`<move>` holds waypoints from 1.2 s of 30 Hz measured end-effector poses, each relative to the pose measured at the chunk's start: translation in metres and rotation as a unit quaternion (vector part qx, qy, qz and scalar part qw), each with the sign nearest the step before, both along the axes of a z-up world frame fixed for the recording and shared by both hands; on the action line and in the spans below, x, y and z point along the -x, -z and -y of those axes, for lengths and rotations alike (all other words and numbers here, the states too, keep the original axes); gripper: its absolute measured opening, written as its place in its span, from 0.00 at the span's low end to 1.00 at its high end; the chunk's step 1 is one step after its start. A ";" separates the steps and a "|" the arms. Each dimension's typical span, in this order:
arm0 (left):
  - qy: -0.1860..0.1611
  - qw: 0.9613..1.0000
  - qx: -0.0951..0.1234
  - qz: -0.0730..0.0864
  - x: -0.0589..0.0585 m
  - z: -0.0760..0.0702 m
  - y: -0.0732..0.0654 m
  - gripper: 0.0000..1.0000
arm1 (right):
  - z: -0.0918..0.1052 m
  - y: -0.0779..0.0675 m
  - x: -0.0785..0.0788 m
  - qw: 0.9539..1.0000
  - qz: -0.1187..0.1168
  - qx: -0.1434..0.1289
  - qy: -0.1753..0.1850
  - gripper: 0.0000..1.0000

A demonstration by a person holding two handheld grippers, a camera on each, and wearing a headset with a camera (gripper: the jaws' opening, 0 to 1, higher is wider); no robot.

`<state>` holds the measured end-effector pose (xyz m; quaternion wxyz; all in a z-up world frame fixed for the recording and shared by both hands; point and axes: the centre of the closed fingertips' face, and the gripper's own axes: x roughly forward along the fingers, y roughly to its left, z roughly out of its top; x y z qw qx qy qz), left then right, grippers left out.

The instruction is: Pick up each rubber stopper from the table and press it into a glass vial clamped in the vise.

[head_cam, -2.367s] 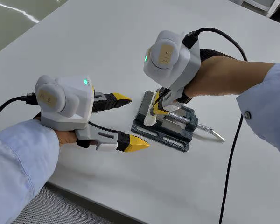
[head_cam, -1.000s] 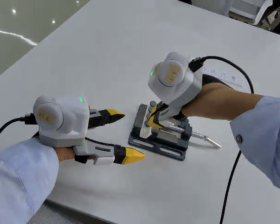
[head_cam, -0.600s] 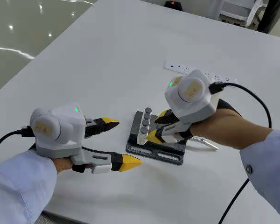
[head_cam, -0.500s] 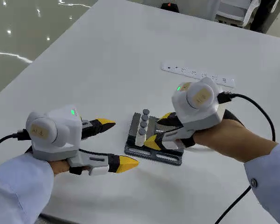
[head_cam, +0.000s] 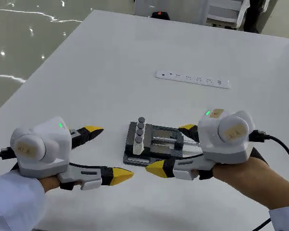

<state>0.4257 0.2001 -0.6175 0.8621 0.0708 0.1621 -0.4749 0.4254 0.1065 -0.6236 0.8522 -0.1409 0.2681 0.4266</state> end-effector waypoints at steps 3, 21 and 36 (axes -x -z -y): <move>0.002 1.000 -0.006 0.006 0.005 -0.002 -0.002 0.84 | 0.008 -0.001 0.009 1.000 -0.003 -0.008 0.012 0.85; -0.030 0.999 0.011 0.000 0.015 -0.022 -0.016 0.99 | 0.041 -0.007 0.051 0.997 -0.006 -0.042 0.065 0.99; -0.028 0.999 0.016 0.002 0.019 -0.028 -0.023 0.99 | 0.051 -0.017 0.052 0.997 0.009 -0.047 0.066 0.99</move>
